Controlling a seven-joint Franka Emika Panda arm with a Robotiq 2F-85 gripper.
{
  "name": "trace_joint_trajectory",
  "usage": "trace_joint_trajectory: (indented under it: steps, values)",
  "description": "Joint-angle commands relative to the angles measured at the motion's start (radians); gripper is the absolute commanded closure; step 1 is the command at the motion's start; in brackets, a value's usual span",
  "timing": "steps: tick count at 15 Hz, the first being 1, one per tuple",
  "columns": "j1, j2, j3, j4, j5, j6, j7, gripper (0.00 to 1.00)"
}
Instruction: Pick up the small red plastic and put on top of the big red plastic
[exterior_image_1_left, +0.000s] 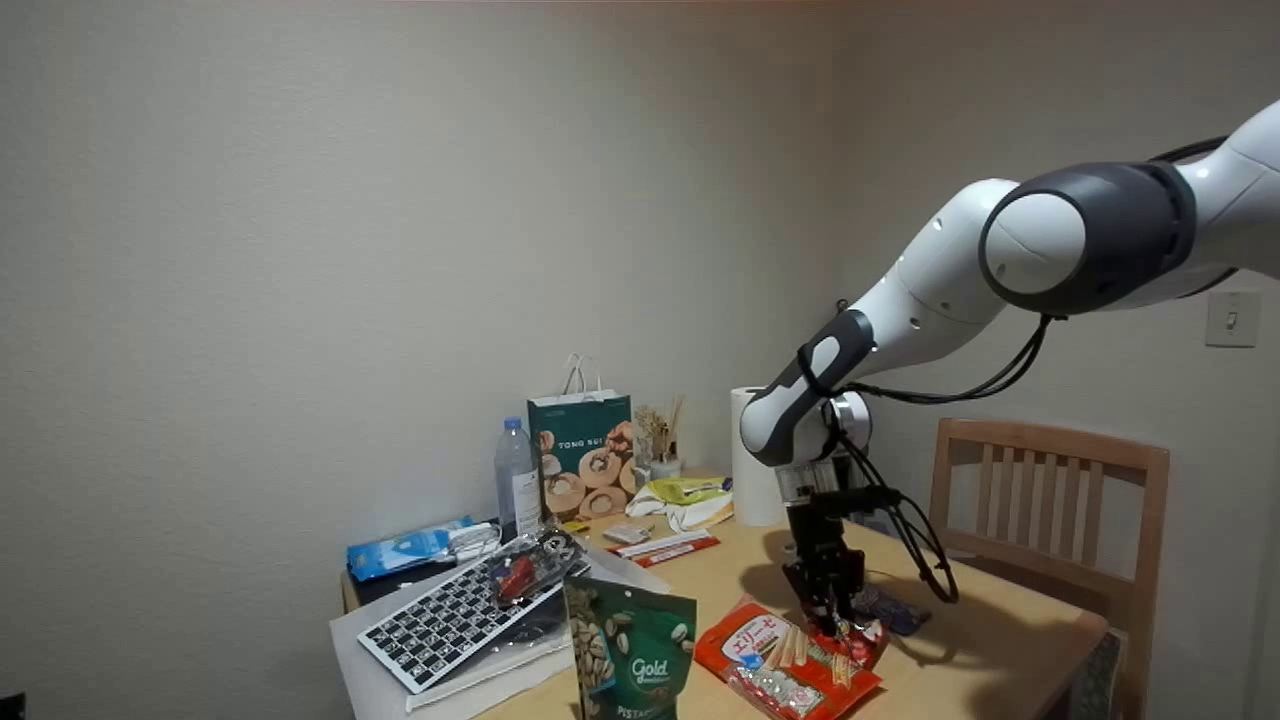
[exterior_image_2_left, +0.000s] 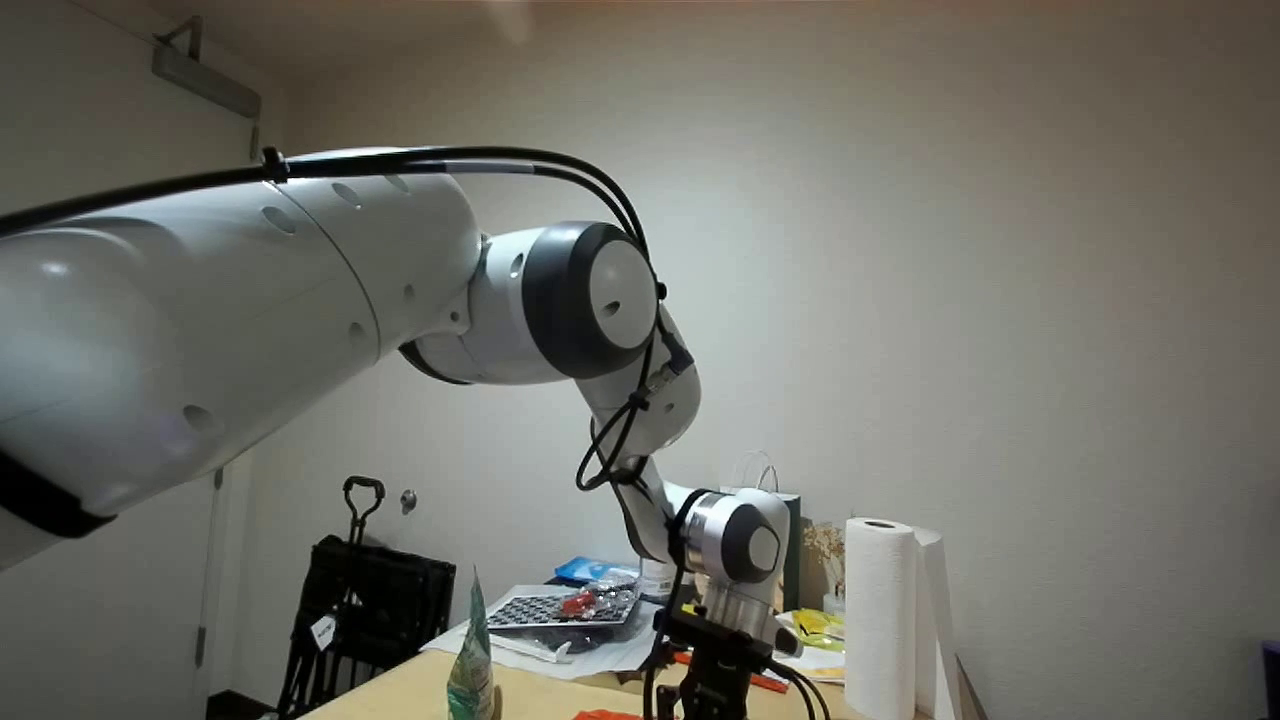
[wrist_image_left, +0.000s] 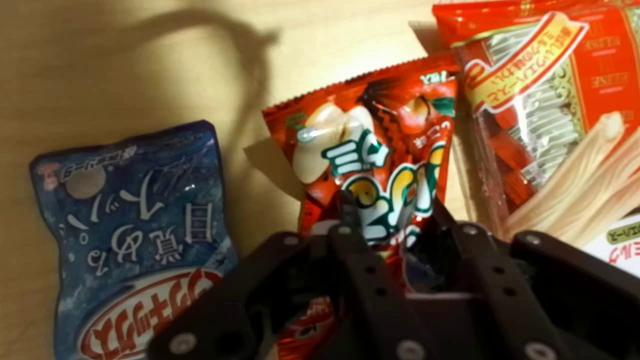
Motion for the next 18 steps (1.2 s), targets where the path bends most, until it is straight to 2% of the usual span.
trace_joint_trajectory:
  steps: [1, 5, 10, 12, 18]
  values:
    - [0.010, -0.059, 0.015, -0.054, 0.023, -0.005, -0.007, 0.95]
    - [0.066, -0.173, 0.015, -0.182, 0.002, 0.041, 0.025, 1.00]
    - [0.156, -0.303, -0.013, -0.322, -0.025, 0.090, 0.146, 0.98]
    - [0.178, -0.332, -0.014, -0.354, -0.034, 0.076, 0.170, 0.98]
    - [0.208, -0.259, -0.002, -0.278, -0.071, 0.001, 0.141, 0.98]
